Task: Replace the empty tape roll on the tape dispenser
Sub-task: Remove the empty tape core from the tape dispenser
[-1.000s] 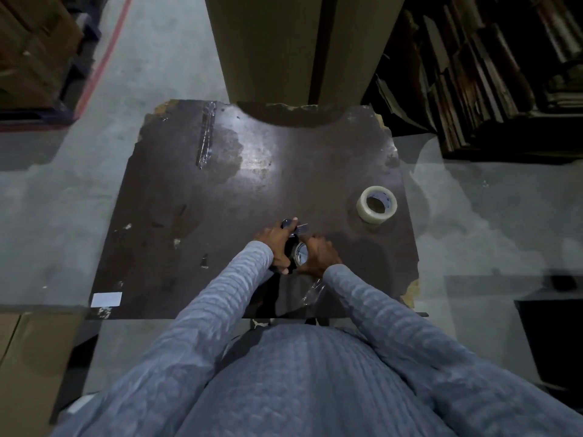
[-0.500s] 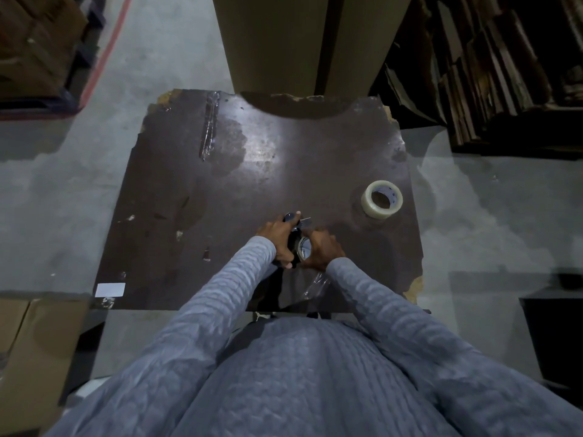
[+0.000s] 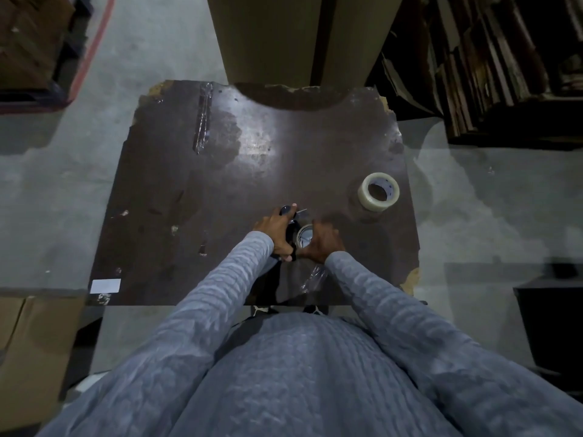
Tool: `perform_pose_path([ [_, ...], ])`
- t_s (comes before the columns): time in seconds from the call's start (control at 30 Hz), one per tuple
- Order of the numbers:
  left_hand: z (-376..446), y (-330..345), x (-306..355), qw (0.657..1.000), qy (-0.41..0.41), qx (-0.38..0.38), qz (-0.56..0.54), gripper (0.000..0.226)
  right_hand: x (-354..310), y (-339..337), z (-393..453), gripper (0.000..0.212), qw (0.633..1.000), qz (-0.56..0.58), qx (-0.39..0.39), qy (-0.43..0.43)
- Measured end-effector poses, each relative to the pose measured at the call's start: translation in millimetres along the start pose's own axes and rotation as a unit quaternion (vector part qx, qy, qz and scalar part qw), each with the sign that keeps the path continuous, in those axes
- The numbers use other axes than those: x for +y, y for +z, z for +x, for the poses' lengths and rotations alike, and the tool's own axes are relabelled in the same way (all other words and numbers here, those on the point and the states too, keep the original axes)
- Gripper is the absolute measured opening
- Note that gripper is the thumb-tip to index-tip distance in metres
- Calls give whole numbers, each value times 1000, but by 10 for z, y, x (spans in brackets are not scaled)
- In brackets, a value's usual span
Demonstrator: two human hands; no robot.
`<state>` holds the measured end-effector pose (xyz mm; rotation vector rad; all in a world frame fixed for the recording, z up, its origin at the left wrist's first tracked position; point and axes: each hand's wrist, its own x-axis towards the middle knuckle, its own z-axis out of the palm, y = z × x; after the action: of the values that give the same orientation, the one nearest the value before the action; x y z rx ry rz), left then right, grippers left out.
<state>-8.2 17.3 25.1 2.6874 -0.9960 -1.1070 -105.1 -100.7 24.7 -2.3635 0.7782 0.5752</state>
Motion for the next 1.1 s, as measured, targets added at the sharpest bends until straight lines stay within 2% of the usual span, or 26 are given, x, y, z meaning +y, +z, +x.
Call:
perform_pose_path([
  [0.67, 15, -1, 17, 1000, 1, 2, -17, 140, 37, -52, 27, 90, 1000, 0, 0, -6],
  [0.83, 29, 7, 15, 1000, -2, 11, -27, 141, 77, -47, 9, 81, 999, 10, 2, -42],
  [0.9, 31, 14, 22, 999, -5, 17, -27, 141, 106, -35, 1, 88, 999, 14, 5, -50],
  [1.0, 27, 28, 38, 999, -10, 23, -29, 140, 105, -9, -10, 108, 1000, -2, -11, -16],
  [1.1, 27, 34, 48, 999, -15, 17, -33, 141, 85, 20, -9, 100, 1000, -24, -11, 0],
])
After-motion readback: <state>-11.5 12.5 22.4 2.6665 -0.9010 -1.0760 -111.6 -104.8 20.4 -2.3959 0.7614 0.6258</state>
